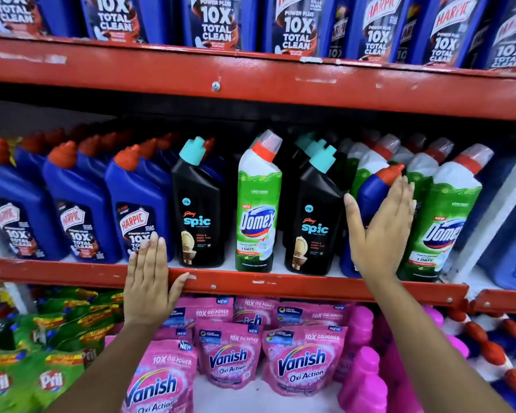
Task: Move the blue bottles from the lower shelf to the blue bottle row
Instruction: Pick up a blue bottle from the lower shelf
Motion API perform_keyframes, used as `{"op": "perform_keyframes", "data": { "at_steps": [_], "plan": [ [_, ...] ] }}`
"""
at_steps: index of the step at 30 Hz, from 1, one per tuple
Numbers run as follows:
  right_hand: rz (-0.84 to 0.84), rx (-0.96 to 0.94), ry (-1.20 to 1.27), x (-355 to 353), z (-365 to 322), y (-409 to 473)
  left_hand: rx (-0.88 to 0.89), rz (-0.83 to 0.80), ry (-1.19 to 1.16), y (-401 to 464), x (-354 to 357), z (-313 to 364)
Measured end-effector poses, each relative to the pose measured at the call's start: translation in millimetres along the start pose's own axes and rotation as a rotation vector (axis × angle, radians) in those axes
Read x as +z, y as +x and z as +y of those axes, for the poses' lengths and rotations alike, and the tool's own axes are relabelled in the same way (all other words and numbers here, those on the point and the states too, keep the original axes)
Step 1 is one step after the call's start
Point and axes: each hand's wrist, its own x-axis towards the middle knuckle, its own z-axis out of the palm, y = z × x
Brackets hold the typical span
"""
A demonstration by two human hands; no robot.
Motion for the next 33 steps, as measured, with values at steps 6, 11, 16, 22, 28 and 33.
{"op": "perform_keyframes", "data": {
  "at_steps": [6,11,16,22,28,33],
  "plan": [
    [0.047,0.085,0.003,10,15,17,0.007,0.105,0.005,-1,10,-1],
    [0.057,0.009,-0.058,7,20,19,0.028,0.146,0.040,1,11,-2],
    [0.124,-0.060,0.000,-10,2,10,0.034,0.155,0.023,0,13,-3],
    [0.174,-0.068,0.139,-37,-42,-17,0.041,0.169,0.031,1,12,-2],
    [-0.024,0.051,0.291,-38,-61,-99,0.055,0.166,0.050,-2,13,-4],
    [-0.291,0.205,0.364,-12,-47,-176,0.060,0.180,0.057,-1,15,-4]
  ]
}}
